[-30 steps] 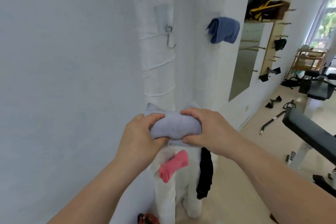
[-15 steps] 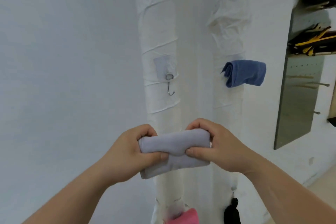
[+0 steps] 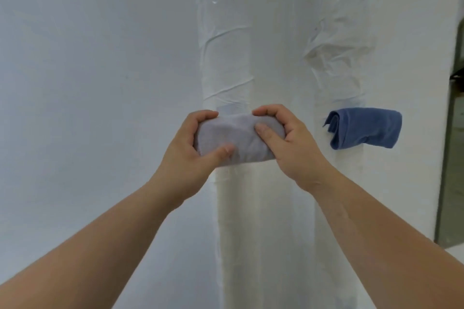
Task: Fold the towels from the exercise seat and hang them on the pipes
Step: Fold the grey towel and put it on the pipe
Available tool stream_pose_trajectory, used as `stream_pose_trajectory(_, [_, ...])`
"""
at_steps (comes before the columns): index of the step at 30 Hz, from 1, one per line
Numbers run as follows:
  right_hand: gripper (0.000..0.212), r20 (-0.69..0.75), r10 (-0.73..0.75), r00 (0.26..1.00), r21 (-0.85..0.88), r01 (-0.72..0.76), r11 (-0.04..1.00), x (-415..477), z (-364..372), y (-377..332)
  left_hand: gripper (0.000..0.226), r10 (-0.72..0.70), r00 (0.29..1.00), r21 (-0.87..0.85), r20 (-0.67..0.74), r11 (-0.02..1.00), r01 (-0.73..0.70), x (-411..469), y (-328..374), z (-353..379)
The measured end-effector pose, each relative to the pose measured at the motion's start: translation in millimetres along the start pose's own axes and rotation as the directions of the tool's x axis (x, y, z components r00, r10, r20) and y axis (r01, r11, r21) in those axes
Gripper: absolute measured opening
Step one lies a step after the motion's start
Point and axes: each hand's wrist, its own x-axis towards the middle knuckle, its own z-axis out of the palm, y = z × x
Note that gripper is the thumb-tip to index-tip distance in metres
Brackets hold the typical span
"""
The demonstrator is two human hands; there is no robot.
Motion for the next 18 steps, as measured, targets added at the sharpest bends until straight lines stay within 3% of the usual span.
stream_pose_trajectory(10, [0.034,-0.018,-0.068,0.998,-0.167,0.064,0.984,38,8,45,0.053,0.078,0.997,0.271,-0.005,0.96,-0.074,40,-35,4])
stream_pose_trajectory(18, [0.037,-0.022,-0.037,0.999,-0.091,0.035,0.995,27,13,63,0.057,0.104,0.994,0.307,-0.018,0.947,-0.094,33,-52,12])
